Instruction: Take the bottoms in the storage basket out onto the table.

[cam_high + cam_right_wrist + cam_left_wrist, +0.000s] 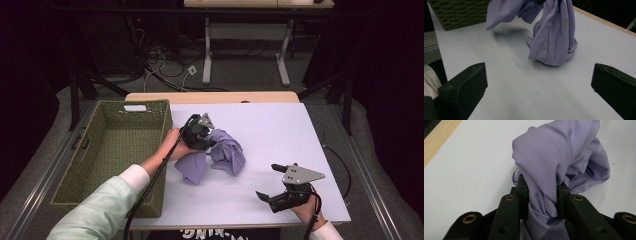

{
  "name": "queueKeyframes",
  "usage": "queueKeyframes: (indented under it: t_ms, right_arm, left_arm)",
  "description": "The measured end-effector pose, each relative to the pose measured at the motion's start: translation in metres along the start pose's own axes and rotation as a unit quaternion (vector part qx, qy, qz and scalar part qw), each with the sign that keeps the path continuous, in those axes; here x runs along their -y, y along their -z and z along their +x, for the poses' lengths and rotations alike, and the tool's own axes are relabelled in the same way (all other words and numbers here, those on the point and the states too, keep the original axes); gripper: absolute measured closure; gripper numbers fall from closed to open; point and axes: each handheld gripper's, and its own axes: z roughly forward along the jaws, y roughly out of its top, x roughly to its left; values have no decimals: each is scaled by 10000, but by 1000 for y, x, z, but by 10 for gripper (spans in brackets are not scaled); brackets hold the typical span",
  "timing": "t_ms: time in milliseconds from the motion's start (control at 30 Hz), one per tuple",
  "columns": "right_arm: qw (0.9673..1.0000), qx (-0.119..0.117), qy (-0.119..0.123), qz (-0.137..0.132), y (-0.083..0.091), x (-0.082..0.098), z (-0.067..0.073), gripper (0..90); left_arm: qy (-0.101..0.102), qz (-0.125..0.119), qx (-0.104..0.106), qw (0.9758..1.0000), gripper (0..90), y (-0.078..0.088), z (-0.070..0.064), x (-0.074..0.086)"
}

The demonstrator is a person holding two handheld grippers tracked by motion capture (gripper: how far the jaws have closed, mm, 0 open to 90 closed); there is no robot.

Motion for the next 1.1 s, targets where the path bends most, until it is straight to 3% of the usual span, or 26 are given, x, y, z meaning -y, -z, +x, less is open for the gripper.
queueKeyframes:
  t_ms: [500, 1100]
  right_arm:
    - [10000, -6, -3, 8, 0, 0, 0, 2]
    - [10000, -1, 10, 9, -1, 0, 0, 2]
  left_arm:
    - [20, 185, -51, 9998, 673, -9, -1, 2]
    - [-53, 390, 26, 9992, 682, -20, -6, 2]
